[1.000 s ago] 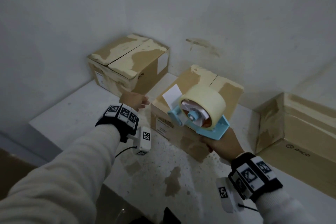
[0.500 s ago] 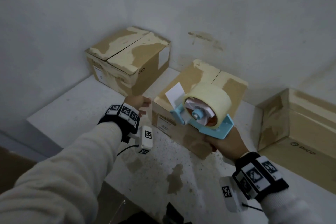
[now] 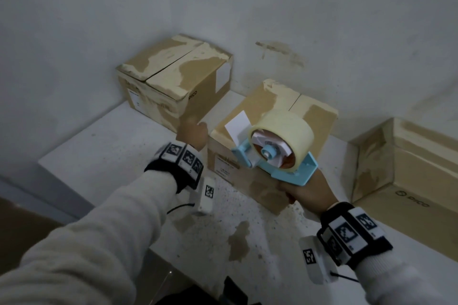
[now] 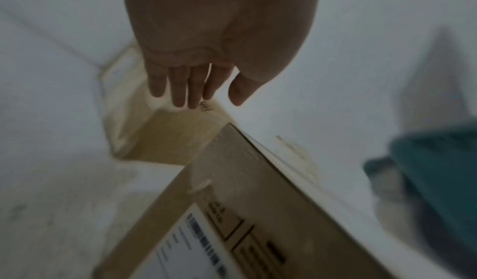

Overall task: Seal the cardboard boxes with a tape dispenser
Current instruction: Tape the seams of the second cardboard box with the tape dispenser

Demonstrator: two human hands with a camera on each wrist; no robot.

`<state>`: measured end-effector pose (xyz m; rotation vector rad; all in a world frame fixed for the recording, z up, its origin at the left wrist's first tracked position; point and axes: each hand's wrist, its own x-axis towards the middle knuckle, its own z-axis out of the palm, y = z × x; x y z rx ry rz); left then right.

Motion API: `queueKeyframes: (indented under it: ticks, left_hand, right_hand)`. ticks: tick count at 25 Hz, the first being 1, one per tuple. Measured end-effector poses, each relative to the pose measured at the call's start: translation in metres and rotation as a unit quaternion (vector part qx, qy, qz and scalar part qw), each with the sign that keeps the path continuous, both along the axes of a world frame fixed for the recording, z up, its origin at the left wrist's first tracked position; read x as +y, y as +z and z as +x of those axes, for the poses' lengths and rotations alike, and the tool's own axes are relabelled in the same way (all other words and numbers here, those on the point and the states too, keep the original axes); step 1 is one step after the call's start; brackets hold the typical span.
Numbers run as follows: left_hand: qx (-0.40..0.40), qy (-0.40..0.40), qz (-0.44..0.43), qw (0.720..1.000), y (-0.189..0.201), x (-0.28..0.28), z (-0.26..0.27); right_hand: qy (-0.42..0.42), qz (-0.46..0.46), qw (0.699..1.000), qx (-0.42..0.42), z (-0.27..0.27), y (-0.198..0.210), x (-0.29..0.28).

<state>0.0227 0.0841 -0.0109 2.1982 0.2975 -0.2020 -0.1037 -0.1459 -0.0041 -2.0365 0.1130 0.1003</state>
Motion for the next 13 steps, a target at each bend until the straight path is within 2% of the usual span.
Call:
queueKeyframes:
  ticks: [1,2,4,5,6,8,13]
  left_hand:
    - [-0.047,-0.049,0.031,0.997,0.000,-0.008,-0.003]
    - [-0.052,-0.112,0.062,0.990,0.002,-0.017,-0.011]
    - [-0.029,-0.208,0.176,0.962,-0.007,-0.028,-0.021]
    - [-0.022,-0.228,0.240,0.943,-0.014,-0.030,-0.020]
    - [-0.004,-0.236,0.288,0.928,-0.018,-0.029,-0.019]
    - [0.007,-0.223,0.330,0.917,-0.021,-0.029,-0.020]
    - [-0.011,-0.189,0.336,0.923,-0.024,-0.032,-0.022]
  right_hand:
    - [0.000,-0.008,1.000,0.001,0.000,0.000,0.000]
    - [-0.002,0.002,1.000,0.004,-0.001,0.001,0.001]
    - [-0.006,0.012,1.000,0.004,-0.001,0.002,0.001]
    - [-0.004,0.003,1.000,0.007,0.000,0.004,0.000]
    - [0.001,-0.006,1.000,0.015,0.001,0.005,0.000]
    - [0.011,-0.018,0.999,0.033,0.003,0.010,-0.001]
    - [0.018,-0.034,0.998,0.043,-0.013,0.018,-0.023]
